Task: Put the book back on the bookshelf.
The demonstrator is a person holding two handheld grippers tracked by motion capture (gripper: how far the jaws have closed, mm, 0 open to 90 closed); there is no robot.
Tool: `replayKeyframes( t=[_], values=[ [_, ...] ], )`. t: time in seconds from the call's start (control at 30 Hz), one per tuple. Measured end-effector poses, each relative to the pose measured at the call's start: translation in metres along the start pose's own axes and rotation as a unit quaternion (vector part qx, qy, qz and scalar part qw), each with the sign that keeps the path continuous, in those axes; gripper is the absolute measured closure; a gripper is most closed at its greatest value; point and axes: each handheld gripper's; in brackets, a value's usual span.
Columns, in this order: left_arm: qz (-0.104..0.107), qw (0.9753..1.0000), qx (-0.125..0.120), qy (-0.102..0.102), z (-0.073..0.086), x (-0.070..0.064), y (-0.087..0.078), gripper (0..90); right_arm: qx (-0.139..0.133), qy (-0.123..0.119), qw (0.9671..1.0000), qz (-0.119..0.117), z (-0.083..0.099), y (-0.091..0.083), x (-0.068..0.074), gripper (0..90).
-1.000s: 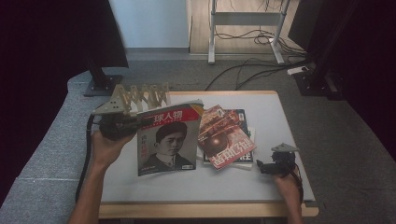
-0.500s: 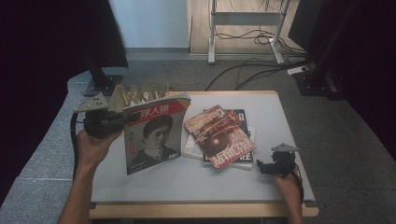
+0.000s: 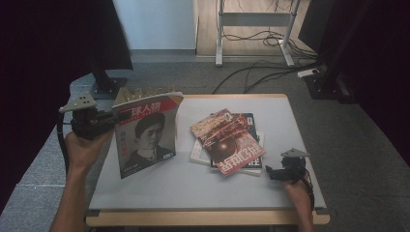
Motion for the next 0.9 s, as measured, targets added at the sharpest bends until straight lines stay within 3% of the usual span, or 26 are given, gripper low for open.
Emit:
replayKeyframes(
  t=[0.9],
  values=[
    [-0.073,0.9968,-0.006,-0.033,0.006,0.035,-0.041,87.0,0.000,0.001,1.0000,0.000,0.000,0.000,0.000,1.1]
  ],
)
Point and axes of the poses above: each handheld gripper's, and its own axes: y roughly forward along the jaws, z roughly out of its underside, x roughly to its left, and after that the axes turned 1 degree about z, right-handed
